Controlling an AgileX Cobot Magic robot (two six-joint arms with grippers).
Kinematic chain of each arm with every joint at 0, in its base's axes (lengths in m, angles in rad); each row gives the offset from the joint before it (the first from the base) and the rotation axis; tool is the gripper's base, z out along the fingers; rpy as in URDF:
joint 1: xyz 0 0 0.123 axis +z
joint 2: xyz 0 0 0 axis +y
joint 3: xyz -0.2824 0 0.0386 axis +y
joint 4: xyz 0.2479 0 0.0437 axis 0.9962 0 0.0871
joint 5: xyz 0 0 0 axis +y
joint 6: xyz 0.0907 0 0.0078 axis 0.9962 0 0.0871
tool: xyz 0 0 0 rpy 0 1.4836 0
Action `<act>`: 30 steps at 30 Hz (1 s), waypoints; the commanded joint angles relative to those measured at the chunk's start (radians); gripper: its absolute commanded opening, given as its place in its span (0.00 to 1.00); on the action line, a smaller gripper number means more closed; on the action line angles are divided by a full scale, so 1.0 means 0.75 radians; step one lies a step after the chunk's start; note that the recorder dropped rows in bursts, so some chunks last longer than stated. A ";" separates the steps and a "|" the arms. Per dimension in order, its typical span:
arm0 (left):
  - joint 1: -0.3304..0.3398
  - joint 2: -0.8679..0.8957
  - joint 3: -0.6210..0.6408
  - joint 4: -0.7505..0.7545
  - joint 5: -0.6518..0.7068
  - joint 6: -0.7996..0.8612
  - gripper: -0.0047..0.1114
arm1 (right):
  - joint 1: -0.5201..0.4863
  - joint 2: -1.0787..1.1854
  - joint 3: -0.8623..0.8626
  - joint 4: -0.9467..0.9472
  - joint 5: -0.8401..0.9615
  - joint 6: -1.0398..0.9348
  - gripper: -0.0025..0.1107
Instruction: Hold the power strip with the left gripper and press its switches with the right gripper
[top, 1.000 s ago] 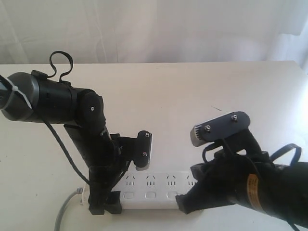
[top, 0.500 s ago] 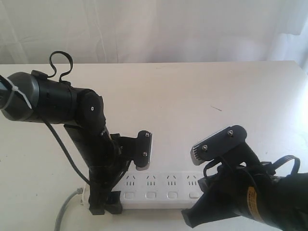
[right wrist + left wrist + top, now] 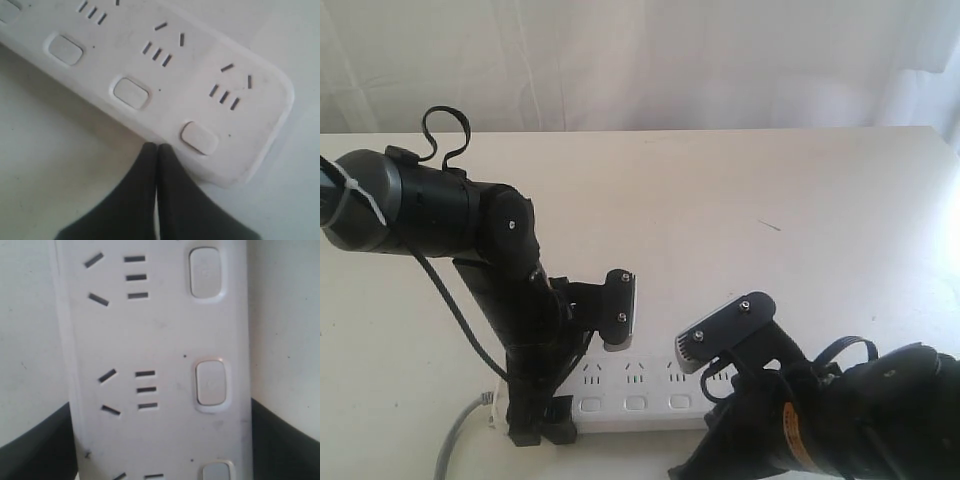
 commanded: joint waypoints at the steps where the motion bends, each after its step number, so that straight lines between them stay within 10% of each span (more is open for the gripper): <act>1: -0.012 0.006 0.010 -0.026 0.087 0.004 0.04 | -0.001 0.003 -0.038 -0.016 0.016 0.010 0.02; 30: -0.012 0.006 0.010 -0.006 0.112 0.004 0.04 | -0.001 -0.008 0.006 0.037 0.154 0.016 0.02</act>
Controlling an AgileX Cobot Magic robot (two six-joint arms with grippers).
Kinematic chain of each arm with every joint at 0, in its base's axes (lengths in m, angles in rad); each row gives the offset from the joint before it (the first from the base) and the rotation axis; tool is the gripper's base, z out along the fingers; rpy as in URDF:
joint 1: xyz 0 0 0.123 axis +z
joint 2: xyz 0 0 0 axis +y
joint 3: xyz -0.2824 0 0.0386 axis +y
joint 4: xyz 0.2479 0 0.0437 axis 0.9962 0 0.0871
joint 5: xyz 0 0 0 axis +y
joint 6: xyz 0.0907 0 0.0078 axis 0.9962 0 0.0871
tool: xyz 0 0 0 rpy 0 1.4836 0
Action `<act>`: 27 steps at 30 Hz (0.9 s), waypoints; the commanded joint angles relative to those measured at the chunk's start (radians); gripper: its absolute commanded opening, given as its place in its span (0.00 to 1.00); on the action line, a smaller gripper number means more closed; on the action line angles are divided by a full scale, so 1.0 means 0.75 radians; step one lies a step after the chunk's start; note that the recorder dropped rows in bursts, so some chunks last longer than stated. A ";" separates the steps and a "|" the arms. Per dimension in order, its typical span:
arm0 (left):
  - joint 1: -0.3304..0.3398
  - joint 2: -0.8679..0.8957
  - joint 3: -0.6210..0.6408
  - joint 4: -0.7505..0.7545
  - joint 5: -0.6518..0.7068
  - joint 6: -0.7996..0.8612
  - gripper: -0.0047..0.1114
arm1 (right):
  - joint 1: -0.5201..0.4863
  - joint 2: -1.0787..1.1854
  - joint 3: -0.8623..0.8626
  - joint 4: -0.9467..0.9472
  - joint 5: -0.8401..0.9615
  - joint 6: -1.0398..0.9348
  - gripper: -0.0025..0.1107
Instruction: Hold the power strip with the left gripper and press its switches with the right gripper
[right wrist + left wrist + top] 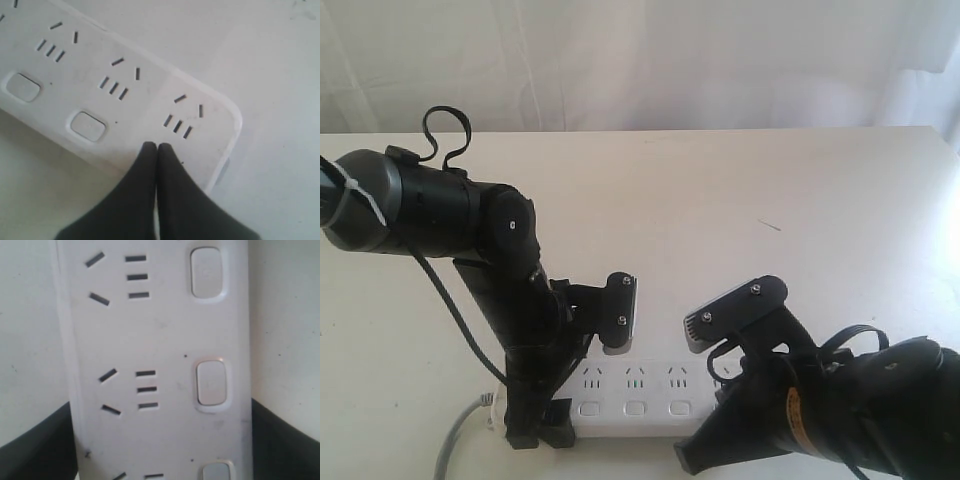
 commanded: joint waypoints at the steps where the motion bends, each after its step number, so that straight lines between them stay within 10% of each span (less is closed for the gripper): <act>1: -0.012 0.006 0.010 -0.006 0.094 -0.005 0.04 | -0.001 0.002 0.026 0.009 0.054 0.005 0.02; 27: -0.012 0.006 0.010 -0.009 0.083 -0.005 0.04 | -0.001 0.235 -0.005 -0.020 -0.091 0.064 0.02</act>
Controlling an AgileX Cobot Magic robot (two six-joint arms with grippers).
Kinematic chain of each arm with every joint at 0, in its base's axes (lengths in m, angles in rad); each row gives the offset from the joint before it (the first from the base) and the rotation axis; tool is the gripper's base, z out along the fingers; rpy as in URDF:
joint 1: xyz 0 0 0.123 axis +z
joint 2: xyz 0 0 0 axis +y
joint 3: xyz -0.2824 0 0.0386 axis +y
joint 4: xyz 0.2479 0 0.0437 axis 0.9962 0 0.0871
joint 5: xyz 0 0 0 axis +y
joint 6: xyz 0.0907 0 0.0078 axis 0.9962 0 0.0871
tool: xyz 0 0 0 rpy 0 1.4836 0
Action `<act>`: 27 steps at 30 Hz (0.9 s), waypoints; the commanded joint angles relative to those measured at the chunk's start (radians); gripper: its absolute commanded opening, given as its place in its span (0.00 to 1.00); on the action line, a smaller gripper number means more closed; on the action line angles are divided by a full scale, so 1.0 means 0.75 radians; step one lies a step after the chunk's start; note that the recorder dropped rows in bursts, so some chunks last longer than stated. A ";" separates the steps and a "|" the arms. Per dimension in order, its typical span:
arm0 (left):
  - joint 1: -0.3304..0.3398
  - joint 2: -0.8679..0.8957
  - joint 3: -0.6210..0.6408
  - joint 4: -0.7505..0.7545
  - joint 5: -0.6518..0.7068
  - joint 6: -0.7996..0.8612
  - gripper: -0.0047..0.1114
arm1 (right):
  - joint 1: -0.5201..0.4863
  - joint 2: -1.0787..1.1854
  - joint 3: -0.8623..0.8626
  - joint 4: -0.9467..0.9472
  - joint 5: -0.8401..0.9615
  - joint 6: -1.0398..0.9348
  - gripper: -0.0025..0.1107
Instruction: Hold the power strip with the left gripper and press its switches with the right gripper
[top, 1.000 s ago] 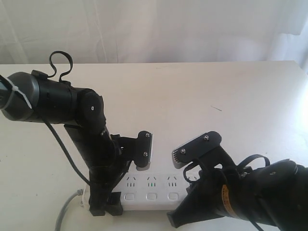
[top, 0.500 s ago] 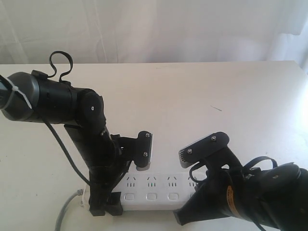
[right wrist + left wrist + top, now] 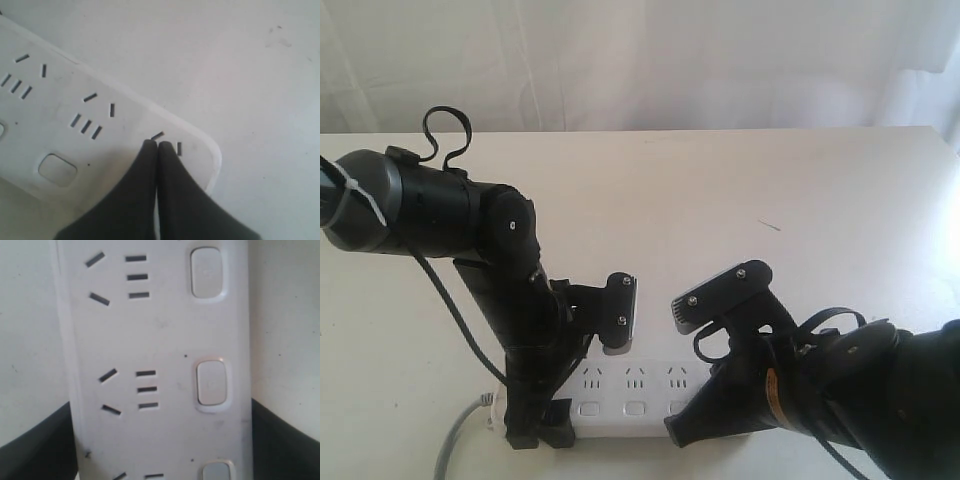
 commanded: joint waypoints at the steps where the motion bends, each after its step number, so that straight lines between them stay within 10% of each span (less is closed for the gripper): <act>1: -0.012 0.006 0.010 -0.011 0.083 -0.005 0.04 | -0.001 0.095 0.059 0.051 -0.157 0.004 0.02; 27: -0.012 0.006 0.010 -0.011 0.081 -0.005 0.04 | -0.001 -0.107 0.078 0.059 -0.161 -0.002 0.02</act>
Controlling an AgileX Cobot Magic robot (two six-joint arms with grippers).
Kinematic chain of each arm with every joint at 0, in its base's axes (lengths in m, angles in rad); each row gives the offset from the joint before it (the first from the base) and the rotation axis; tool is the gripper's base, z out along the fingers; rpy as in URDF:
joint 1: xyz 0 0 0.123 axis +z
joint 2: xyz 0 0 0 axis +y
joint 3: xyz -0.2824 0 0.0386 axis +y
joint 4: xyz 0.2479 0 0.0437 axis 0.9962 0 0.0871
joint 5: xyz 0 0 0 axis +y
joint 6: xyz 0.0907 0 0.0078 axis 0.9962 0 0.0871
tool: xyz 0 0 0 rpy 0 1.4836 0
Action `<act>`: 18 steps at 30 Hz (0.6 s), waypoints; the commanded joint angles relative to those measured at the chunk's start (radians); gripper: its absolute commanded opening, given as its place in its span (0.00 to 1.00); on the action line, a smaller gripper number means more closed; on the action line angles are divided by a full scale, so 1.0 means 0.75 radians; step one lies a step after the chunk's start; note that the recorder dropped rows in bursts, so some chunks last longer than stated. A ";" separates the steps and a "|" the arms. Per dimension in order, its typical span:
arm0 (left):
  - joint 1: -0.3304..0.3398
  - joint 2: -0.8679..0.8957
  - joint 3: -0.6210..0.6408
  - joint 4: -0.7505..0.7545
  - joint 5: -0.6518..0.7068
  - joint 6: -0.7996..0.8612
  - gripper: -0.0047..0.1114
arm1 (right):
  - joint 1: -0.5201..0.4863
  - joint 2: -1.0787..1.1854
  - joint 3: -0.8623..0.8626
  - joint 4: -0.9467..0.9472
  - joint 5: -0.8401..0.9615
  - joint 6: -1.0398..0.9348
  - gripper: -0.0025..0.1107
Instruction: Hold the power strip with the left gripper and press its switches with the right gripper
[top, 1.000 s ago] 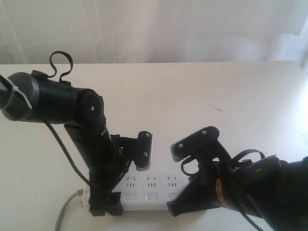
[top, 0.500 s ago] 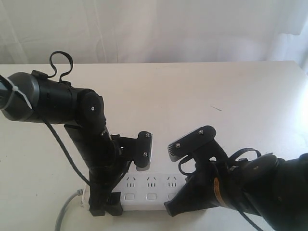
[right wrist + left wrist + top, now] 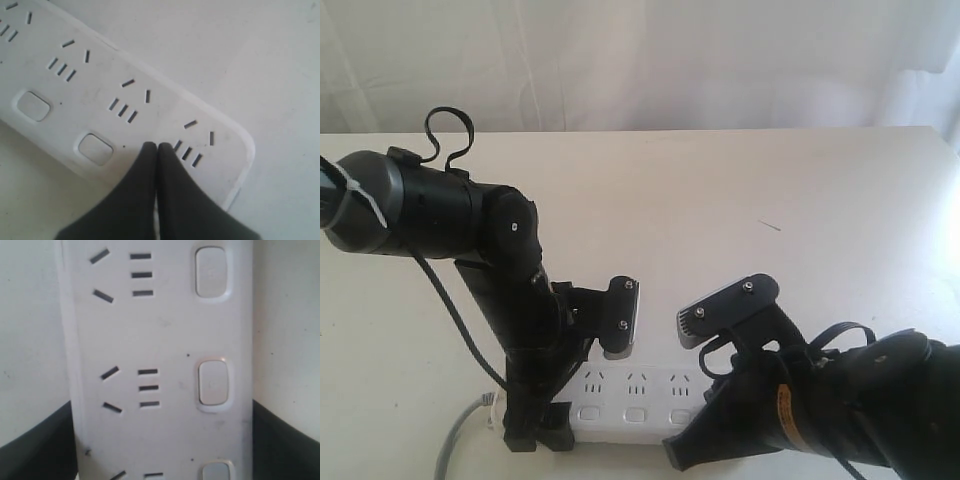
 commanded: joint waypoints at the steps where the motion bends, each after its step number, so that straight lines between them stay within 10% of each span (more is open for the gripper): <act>1: -0.006 0.006 0.010 -0.017 0.072 -0.018 0.04 | -0.001 0.003 0.049 0.012 -0.024 -0.002 0.02; 18: -0.006 0.006 0.010 -0.017 0.058 -0.021 0.04 | -0.001 -0.044 0.111 0.012 -0.024 -0.002 0.02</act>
